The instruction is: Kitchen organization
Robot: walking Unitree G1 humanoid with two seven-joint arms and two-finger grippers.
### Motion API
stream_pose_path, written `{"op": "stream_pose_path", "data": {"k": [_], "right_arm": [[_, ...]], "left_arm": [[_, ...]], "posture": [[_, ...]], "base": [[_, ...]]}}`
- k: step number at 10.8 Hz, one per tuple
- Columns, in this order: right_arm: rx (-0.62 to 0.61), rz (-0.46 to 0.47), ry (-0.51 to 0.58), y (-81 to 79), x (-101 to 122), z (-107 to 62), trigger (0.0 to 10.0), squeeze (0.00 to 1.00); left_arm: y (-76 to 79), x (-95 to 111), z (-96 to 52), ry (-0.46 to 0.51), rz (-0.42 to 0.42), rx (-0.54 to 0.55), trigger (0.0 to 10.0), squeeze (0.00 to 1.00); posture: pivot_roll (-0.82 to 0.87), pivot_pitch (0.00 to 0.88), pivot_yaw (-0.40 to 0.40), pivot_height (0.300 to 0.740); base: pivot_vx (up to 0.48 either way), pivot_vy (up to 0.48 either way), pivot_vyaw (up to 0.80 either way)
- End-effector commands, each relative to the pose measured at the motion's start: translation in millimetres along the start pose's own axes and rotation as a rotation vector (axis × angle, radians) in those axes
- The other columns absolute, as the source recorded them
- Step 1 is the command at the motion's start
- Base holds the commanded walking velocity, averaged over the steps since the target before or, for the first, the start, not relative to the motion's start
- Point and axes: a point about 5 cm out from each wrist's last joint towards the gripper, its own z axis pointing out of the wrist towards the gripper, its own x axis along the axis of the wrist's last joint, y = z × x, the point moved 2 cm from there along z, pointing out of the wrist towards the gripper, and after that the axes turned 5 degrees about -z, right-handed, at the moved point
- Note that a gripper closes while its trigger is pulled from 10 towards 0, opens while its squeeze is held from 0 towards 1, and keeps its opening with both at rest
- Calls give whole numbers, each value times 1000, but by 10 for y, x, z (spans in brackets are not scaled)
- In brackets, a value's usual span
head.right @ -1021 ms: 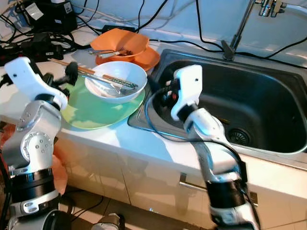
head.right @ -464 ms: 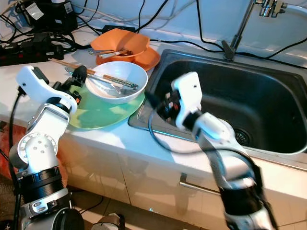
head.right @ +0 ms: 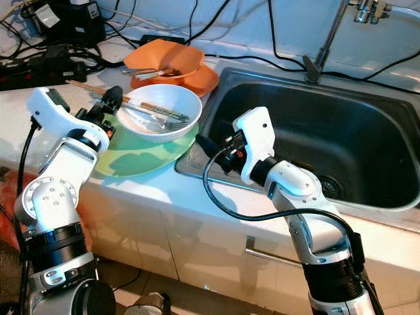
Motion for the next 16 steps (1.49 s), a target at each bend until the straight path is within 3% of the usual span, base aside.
{"op": "stream_pose_path", "data": {"k": [1,4,5,6,16], "right_arm": [[12,4,20,-26,42,-24,10000,0],[7,6,26,-28,39,-28,10000,0],[5,7,28,-32,35,-29,10000,0],[4,7,30,-34,34,-28,10000,0],[-29,25,57,-5,68,-22,10000,0]], "left_arm": [[48,9,19,-3,-4,-6,10000,0],[-15,77,26,39,-4,14,10000,0],[-14,118,28,59,1,9,6039,0],[-16,147,31,74,2,5,0,0],[-11,175,87,72,-60,-8,0,0]], "posture": [[104,69,-18,740],[103,70,-15,740],[102,69,-14,740],[103,69,-13,740],[103,67,-7,740]], "base": [[0,0,0],[0,0,0],[0,0,0],[0,0,0],[0,0,0]]}}
